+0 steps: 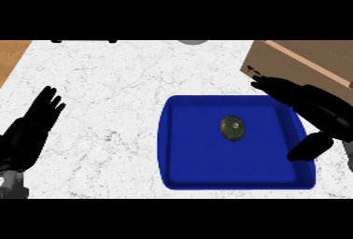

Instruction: Pick the squash from the tray and place it in the cardboard box

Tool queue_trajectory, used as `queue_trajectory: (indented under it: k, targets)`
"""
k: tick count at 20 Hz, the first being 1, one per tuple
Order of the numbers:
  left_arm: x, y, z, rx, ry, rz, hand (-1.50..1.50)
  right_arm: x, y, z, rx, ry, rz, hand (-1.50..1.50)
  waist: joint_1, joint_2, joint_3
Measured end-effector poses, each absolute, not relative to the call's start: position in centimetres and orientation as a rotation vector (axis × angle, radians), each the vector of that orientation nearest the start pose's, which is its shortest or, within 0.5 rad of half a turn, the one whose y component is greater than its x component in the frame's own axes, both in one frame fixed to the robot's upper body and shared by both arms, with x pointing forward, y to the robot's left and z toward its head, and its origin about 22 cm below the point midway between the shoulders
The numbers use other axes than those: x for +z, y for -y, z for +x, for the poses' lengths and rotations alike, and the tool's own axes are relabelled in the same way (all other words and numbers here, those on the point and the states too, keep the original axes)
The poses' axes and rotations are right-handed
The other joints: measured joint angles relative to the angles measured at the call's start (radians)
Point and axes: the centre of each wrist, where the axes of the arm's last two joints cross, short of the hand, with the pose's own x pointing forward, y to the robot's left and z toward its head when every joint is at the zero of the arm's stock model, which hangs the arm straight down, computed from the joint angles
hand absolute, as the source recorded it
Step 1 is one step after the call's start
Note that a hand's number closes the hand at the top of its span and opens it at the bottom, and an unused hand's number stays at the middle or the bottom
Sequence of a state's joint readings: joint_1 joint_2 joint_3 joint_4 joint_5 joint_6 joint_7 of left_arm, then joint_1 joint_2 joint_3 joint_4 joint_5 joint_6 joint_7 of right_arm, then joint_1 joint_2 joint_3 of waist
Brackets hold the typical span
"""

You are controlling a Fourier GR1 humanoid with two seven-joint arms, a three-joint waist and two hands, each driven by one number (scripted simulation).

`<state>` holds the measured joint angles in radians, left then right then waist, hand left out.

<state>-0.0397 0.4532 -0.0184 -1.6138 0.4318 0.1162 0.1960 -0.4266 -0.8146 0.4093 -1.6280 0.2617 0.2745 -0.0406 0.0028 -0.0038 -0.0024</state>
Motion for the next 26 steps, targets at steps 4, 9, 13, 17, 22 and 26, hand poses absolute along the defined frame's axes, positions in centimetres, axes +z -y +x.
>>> queue_trajectory:
  k: [4,9,13,17,22,26]
  targets:
    - [5.6,-31.9,25.2,0.046,1.445,0.055,0.0,14.5,24.2,29.7,1.497,1.424,-0.419,-1.5,0.002,0.002,0.001]
    - [5.1,-31.5,24.8,0.049,1.447,0.062,0.0,14.3,23.3,30.3,1.51,1.313,-0.422,-1.5,0.002,0.003,0.002]
    - [4.8,-31.4,24.9,0.05,1.443,0.062,0.0,14.0,22.9,30.5,1.53,1.247,-0.429,-1.5,0.001,0.003,0.002]
    - [5.1,-32.0,24.5,0.044,1.444,0.059,0.0,13.4,22.1,30.2,1.548,1.21,-0.44,-1.5,0.001,0.003,0.002]
    - [5.4,-31.5,24.6,0.051,1.444,0.056,0.0,12.2,22.3,31.0,1.548,1.214,-0.428,-1.5,0.001,0.004,0.003]
    - [5.8,-31.8,24.4,0.048,1.441,0.057,0.0,11.3,21.7,31.1,1.545,1.246,-0.419,-1.5,0.001,0.004,0.002]
